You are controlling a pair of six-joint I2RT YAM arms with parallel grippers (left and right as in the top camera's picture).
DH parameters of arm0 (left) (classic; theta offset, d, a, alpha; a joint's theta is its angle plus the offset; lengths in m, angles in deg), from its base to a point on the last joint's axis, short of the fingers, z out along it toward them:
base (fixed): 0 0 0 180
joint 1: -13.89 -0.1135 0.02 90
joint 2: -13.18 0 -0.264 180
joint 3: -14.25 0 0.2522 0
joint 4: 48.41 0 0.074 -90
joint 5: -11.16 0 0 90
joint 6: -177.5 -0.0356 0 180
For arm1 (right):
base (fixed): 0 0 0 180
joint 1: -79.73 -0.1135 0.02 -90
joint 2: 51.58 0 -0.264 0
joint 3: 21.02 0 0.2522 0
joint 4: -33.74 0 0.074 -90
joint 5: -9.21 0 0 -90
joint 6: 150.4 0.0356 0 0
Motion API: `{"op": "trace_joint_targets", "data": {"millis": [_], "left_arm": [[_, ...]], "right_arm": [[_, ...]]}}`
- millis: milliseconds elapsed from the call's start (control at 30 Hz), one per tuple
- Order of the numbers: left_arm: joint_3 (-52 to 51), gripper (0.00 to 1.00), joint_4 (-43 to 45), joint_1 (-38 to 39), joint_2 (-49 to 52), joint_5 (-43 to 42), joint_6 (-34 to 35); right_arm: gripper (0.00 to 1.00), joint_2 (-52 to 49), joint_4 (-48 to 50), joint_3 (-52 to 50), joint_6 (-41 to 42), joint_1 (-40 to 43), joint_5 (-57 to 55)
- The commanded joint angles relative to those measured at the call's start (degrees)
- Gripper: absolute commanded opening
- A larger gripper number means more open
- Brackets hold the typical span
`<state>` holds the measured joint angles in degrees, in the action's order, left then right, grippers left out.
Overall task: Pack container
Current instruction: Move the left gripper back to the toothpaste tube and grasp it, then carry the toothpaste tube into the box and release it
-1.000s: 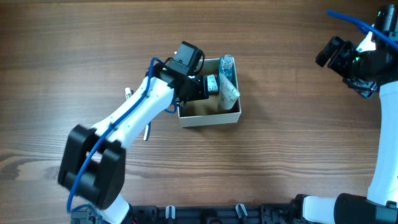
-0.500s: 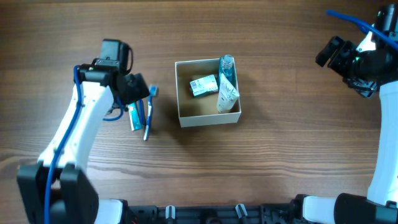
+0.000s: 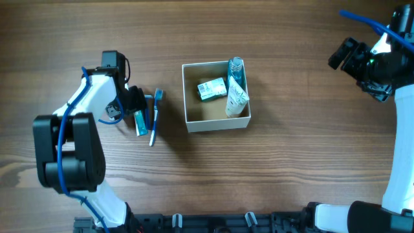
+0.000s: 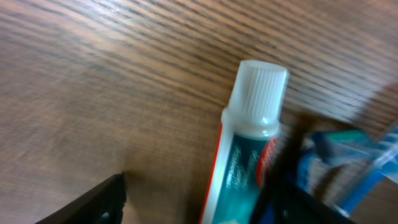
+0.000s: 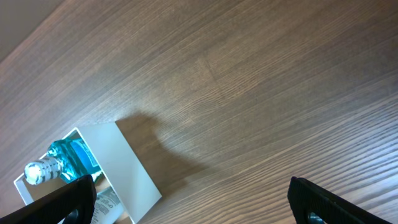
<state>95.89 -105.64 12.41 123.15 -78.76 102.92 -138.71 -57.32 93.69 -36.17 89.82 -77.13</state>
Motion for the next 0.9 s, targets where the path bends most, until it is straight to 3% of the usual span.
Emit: {"op": "trace_joint_targets", "data": {"millis": [0, 67, 133, 233, 433, 600, 667, 800, 867], "left_arm": [[-0.2, 0.50, 0.7, -0.2, 2.6, -2.2, -2.8], [-0.2, 0.30, 0.5, -0.2, 2.6, -2.2, -2.8], [-0.1, 0.17, -0.6, -0.2, 1.9, -2.2, -1.2], [0.7, 0.06, -3.7, -0.2, -0.7, -2.5, 0.4], [4.5, 0.05, -9.4, 1.5, -13.1, -16.1, 1.6], [4.5, 0.07, -4.6, 11.0, -25.0, -17.3, 5.9], [4.5, 0.09, -0.3, 16.8, -26.8, -14.6, 6.3], [4.4, 0.17, 5.1, 27.6, -22.7, 0.8, 9.3], [4.5, 0.20, 8.2, 29.5, -18.9, 0.9, 9.3]], "right_arm": [[1.00, 0.0, 0.1, 0.2, 0.6, 0.1, 0.5], [1.00, 0.0, 0.1, 0.2, 0.6, 0.1, 0.5], [1.00, 0.0, 0.1, 0.2, 0.6, 0.1, 0.5], [1.00, 0.0, 0.1, 0.2, 0.6, 0.1, 0.5], [1.00, 0.0, 0.1, 0.2, 0.6, 0.1, 0.5], [1.00, 0.0, 0.1, 0.2, 0.6, 0.1, 0.5], [1.00, 0.0, 0.1, 0.2, 0.6, 0.1, 0.5], [1.00, 0.0, 0.1, 0.2, 0.6, 0.1, 0.5], [1.00, 0.0, 0.1, 0.2, 0.6, 0.1, 0.5]]}}
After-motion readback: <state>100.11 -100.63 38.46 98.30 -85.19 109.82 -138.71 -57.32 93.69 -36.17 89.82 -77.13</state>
